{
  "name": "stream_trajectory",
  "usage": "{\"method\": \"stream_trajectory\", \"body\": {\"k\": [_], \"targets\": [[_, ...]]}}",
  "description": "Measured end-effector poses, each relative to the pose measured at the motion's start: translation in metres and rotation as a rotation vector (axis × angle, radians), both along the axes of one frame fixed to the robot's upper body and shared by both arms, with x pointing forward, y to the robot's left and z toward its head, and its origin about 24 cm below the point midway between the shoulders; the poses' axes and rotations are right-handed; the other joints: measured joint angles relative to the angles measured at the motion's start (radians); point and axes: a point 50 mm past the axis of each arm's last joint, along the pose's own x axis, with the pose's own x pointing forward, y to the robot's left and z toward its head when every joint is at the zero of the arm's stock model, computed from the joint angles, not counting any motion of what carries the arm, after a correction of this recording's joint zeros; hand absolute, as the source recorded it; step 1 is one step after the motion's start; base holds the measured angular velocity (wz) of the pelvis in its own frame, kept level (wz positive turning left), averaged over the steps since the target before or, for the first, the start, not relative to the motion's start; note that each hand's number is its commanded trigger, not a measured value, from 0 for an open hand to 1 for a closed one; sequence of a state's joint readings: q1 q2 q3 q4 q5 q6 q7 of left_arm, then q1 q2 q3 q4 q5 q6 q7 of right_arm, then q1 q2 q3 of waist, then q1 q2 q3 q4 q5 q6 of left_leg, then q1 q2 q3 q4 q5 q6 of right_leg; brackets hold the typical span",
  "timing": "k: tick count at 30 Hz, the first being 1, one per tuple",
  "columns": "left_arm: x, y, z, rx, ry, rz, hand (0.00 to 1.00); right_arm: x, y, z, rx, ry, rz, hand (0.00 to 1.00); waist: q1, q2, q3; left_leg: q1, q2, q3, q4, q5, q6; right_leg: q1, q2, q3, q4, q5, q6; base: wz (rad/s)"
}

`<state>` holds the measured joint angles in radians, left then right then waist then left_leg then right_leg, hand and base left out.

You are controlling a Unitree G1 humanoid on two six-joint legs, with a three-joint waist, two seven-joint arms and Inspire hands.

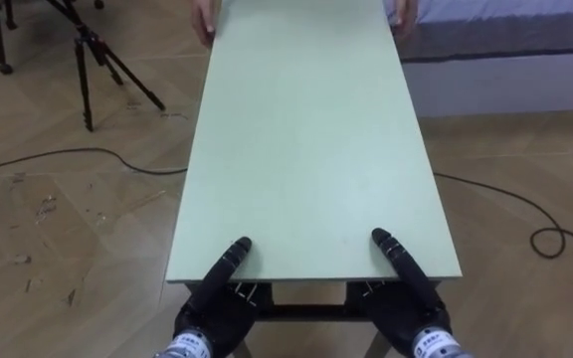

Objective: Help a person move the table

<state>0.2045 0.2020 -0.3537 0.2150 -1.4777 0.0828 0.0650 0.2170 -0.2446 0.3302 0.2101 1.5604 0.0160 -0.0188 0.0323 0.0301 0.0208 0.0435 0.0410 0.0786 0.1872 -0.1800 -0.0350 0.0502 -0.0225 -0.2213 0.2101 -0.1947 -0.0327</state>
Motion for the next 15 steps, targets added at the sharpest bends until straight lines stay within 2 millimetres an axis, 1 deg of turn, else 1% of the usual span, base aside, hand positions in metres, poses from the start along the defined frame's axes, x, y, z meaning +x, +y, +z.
{"method": "stream_trajectory", "body": {"k": [7,15], "targets": [[0.0012,-0.0019,0.0003,0.010,0.000,0.000,1.00,0.0011,0.0009,0.0002,-0.025,0.003,-0.011,1.00,0.002,-0.002,0.0012,-0.005,-0.001,0.000,0.002,0.000,0.000,-0.008,-0.002,0.000,0.008,0.000,0.000,0.00],[0.0034,-0.0026,0.0036,0.007,-0.016,0.000,1.00,0.0029,0.0010,0.0052,-0.028,-0.011,-0.013,1.00,0.003,-0.002,0.0015,-0.020,-0.001,0.000,0.003,0.000,0.000,-0.024,-0.006,0.001,0.010,0.000,0.000,0.00]]}}
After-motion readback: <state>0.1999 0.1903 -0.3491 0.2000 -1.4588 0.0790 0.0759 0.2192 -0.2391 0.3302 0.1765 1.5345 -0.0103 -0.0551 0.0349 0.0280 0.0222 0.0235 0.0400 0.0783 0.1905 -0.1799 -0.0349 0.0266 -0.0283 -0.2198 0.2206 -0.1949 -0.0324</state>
